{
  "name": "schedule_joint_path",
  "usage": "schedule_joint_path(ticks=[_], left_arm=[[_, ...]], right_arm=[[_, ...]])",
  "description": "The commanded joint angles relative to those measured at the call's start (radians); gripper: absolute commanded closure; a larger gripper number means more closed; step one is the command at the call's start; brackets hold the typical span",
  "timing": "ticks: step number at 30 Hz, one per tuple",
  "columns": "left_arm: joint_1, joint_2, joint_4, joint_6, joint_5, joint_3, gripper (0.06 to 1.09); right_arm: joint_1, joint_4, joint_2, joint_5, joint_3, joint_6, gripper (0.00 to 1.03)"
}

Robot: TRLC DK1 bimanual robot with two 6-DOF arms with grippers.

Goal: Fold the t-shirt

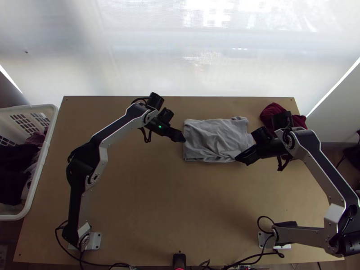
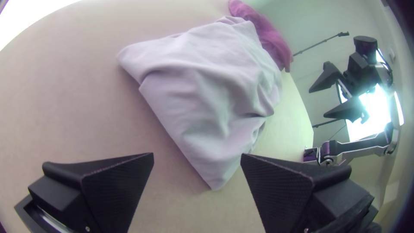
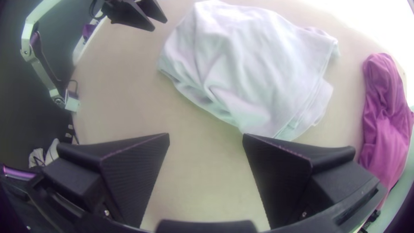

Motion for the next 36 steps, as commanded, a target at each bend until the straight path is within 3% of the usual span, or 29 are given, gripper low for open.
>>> schedule_joint_path(ticks=[1, 6, 8, 13, 20, 28, 36], left_arm=[[0.041, -0.012, -0.002, -0.005, 0.002, -0.012, 0.11], [0.071, -0.055, -0.014, 0.002, 0.002, -0.021, 0.11], [0.088, -0.068, -0.02, 0.003, 0.0, -0.022, 0.11], [0.124, -0.113, -0.019, 0.02, -0.011, -0.05, 0.11], [0.139, -0.144, -0.013, 0.032, -0.032, -0.065, 0.11], [0.153, -0.16, 0.003, 0.041, -0.058, -0.072, 0.11], [0.174, -0.19, 0.044, 0.041, -0.067, -0.121, 0.11]], right_arm=[[0.145, 0.131, -0.024, 0.203, -0.041, 0.022, 0.24], [0.298, 0.223, -0.018, 0.327, -0.077, 0.036, 0.24], [0.364, 0.286, -0.016, 0.416, -0.113, 0.036, 0.24], [0.456, 0.4, -0.016, 0.553, -0.163, 0.017, 0.24], [0.56, 0.427, -0.033, 0.603, -0.235, -0.01, 0.22], [0.654, 0.538, -0.058, 0.725, -0.356, -0.156, 0.2], [0.669, 0.677, -0.019, 0.761, -0.44, -0.253, 0.2]])
